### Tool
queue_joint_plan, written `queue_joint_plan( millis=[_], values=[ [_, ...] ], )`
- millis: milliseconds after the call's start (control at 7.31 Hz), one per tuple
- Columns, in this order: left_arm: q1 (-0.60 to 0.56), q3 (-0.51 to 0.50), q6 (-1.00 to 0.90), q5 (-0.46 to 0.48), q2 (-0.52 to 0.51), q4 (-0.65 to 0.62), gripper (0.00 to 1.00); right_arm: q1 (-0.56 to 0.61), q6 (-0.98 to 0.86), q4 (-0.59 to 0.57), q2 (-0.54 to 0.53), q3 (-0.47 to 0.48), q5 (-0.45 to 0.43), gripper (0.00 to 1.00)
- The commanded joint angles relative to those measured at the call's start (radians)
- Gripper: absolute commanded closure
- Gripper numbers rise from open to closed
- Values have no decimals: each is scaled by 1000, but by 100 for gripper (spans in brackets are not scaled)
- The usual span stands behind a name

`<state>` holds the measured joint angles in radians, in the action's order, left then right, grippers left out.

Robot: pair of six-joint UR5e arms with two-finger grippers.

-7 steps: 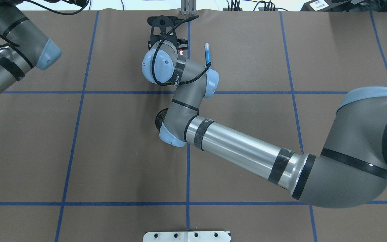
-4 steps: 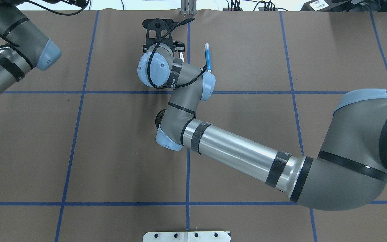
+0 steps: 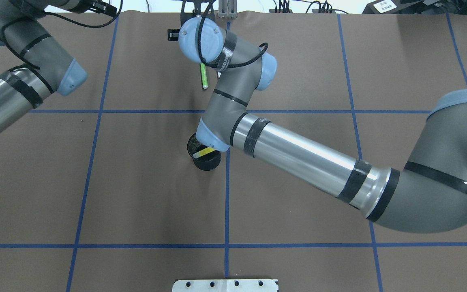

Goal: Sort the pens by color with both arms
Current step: 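Lay the green highlighter beside the red-capped marker, release, withdraw right gripper, then move the left gripper over the pen cup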

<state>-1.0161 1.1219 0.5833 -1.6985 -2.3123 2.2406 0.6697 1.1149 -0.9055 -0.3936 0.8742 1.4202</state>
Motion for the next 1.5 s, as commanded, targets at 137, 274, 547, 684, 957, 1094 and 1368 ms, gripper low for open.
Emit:
queue_joint_plan(
  millis=[137,274,547,684,957,1094,1368],
  values=[
    [34,115,35,-141,-50,-165,0,203,0,-3,-154,179,337,0],
    [36,171,3,-284,-99,-328,0,246,-1,-3,-207,221,409,0],
    [56,306,-142,-369,-93,-447,0,359,-3,-42,-269,241,646,0],
    [104,358,-164,-365,-66,-449,0,402,-3,-74,-298,249,748,0],
    [192,389,-234,-365,-117,-602,1,439,8,-133,-326,249,827,0],
    [208,389,-335,-362,-187,-751,2,445,14,-133,-340,249,829,0],
    [307,389,-416,-215,-214,-799,2,449,17,-139,-373,247,847,0]
  ],
)
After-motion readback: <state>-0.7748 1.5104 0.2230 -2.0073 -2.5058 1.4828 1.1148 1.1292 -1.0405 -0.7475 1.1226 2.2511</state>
